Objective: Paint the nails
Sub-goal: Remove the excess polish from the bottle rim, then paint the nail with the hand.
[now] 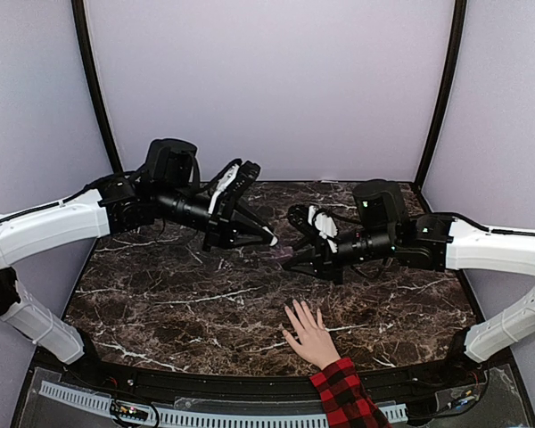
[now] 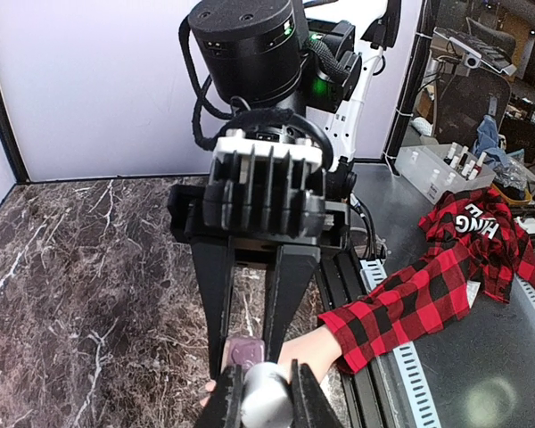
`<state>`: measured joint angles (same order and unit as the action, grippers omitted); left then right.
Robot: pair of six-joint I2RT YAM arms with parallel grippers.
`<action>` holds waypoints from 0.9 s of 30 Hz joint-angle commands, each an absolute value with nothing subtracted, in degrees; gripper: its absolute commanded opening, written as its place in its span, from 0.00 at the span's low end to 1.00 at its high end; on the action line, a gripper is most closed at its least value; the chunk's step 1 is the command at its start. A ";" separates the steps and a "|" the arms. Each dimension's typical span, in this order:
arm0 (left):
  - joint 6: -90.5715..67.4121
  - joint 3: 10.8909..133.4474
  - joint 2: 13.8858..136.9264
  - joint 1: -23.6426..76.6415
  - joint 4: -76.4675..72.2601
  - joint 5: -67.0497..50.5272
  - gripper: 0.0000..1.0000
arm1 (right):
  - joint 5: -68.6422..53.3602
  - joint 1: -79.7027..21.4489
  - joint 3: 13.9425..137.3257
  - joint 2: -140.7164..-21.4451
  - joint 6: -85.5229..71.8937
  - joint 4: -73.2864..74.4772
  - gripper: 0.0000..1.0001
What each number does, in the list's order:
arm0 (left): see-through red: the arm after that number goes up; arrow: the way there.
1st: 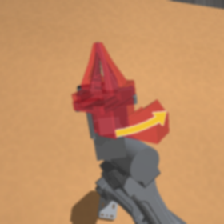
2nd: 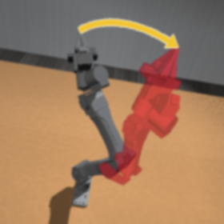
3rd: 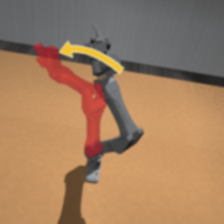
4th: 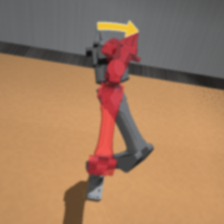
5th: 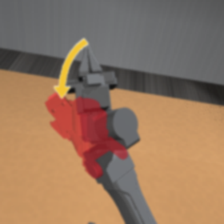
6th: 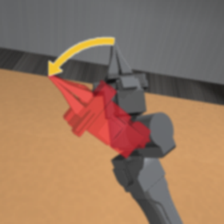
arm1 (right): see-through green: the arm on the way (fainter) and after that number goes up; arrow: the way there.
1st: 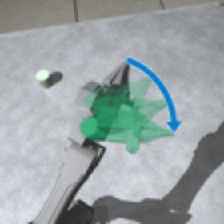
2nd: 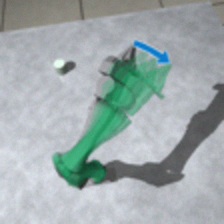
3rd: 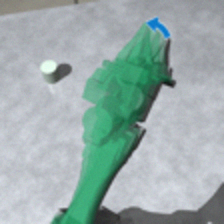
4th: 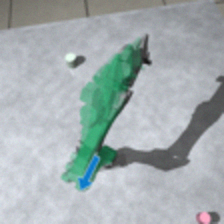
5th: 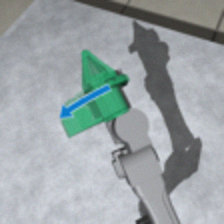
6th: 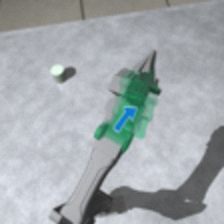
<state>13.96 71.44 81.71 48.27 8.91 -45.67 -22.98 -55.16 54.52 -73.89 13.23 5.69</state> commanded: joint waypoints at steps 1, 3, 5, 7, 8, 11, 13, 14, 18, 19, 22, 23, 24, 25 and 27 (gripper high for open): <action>14.27 71.59 79.00 48.00 8.82 -47.09 0.00 | -22.17 -55.51 54.65 -73.68 13.13 2.20 0.00; 14.32 71.55 78.76 47.83 9.06 -46.81 0.00 | -21.87 -55.54 54.34 -73.46 12.98 2.11 0.00; 14.34 71.46 78.42 47.69 9.09 -46.37 0.00 | -21.52 -55.44 53.91 -72.95 12.75 1.90 0.00; 14.32 71.31 78.10 47.40 8.86 -45.96 0.00 | -21.22 -55.45 53.51 -72.51 12.57 1.85 0.00; 14.17 71.18 77.82 47.16 8.78 -45.68 0.00 | -21.11 -55.31 53.18 -72.14 12.38 1.77 0.00; 13.72 70.68 77.40 46.68 7.63 -45.19 0.00 | -20.84 -55.13 52.08 -70.95 11.81 1.50 0.00; 13.37 70.42 77.38 46.39 7.03 -45.01 0.00 | -20.67 -54.83 51.13 -69.96 11.39 1.22 0.00; 13.12 70.19 77.46 46.27 6.50 -44.87 0.00 | -20.59 -54.49 50.70 -69.22 10.95 1.11 0.00; 12.02 68.90 78.15 45.64 3.93 -44.28 0.00 | -20.60 -52.65 48.82 -66.32 9.40 0.49 0.00; 11.81 68.73 78.69 45.31 3.55 -43.96 0.00 | -20.65 -51.93 48.40 -65.62 8.79 0.34 0.00; 11.32 68.56 80.33 44.60 2.70 -43.42 0.00 | -20.23 -50.06 47.25 -63.89 7.27 0.30 0.00; 11.38 68.56 81.39 44.18 2.62 -43.75 0.00 | -20.00 -49.37 46.86 -63.41 6.72 0.26 0.00; 11.40 68.51 81.96 44.06 2.61 -43.89 0.00 | -19.79 -48.59 46.46 -62.98 6.10 0.22 0.00; 11.57 68.54 83.24 43.78 2.58 -44.17 0.00 | -19.50 -47.80 46.07 -62.45 5.41 0.26 0.00; 11.71 68.55 85.39 43.56 2.43 -44.45 0.00 | -19.59 -45.97 45.37 -61.63 3.93 -1.49 0.00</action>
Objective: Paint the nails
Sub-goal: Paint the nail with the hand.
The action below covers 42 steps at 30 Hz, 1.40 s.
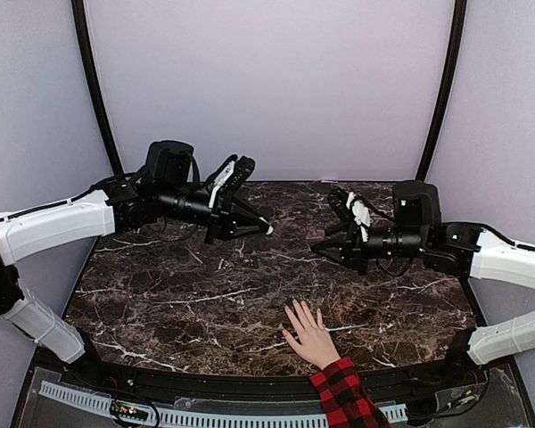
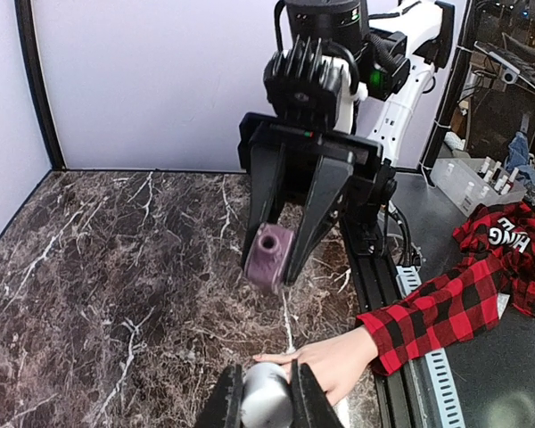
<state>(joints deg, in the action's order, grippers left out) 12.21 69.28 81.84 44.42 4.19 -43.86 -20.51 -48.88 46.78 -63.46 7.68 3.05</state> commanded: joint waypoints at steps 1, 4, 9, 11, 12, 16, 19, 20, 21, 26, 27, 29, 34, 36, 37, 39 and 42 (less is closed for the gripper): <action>11.70 68.55 86.11 43.53 2.17 -44.59 0.00 | -19.55 -45.04 45.09 -61.27 3.20 -1.96 0.00; 11.66 67.97 89.72 43.50 0.90 -47.33 0.00 | -19.12 -42.34 44.74 -60.57 1.42 -2.50 0.00; 12.02 67.24 95.21 43.54 0.18 -49.79 0.00 | -18.75 -39.13 44.52 -59.63 0.34 -2.94 0.00; 11.72 68.57 97.86 43.54 0.18 -50.20 0.00 | -18.81 -38.26 44.47 -59.22 0.02 -3.31 0.00; 11.98 69.05 98.81 43.52 0.59 -50.50 0.00 | -18.76 -37.77 44.47 -59.20 0.05 -3.41 0.00; 12.66 71.11 102.89 43.56 2.26 -51.36 0.00 | -18.60 -35.71 44.27 -59.38 -1.41 -3.79 0.00; 13.66 72.93 105.03 43.58 3.91 -51.10 0.00 | -19.59 -34.58 43.66 -59.44 -2.37 -5.05 0.00; 14.00 73.38 105.52 43.58 5.17 -51.08 0.00 | -19.87 -34.30 43.60 -59.56 -2.47 -5.25 0.00; 14.64 74.33 106.36 43.55 5.84 -51.00 0.00 | -20.02 -34.09 43.59 -59.72 -2.54 -5.39 0.00; 16.03 77.62 109.44 43.57 10.54 -51.28 0.00 | -20.48 -33.16 43.27 -59.79 -2.85 -6.08 0.00; 16.27 78.36 109.74 43.59 11.69 -51.26 0.00 | -20.43 -32.94 43.06 -59.70 -2.94 -6.26 0.00; 16.63 79.29 110.58 43.58 13.22 -51.23 0.00 | -20.16 -32.59 42.73 -59.33 -2.99 -6.41 0.00; 16.24 80.10 111.44 44.41 13.97 -49.63 0.00 | -19.87 -32.19 42.36 -58.69 -3.16 -6.85 0.00; 16.32 79.96 111.52 44.90 13.59 -48.98 0.00 | -20.07 -31.96 42.53 -58.66 -3.14 -6.62 0.00; 16.25 79.84 111.53 45.00 12.98 -48.97 0.00 | -20.21 -31.89 42.42 -58.67 -3.16 -6.66 0.00; 15.85 80.02 111.85 45.08 12.82 -49.19 0.00 | -20.43 -31.82 42.27 -58.80 -3.25 -6.76 0.00; 16.26 80.11 112.41 45.47 13.41 -49.68 0.00 | -20.56 -31.73 42.19 -58.78 -3.25 -6.84 0.00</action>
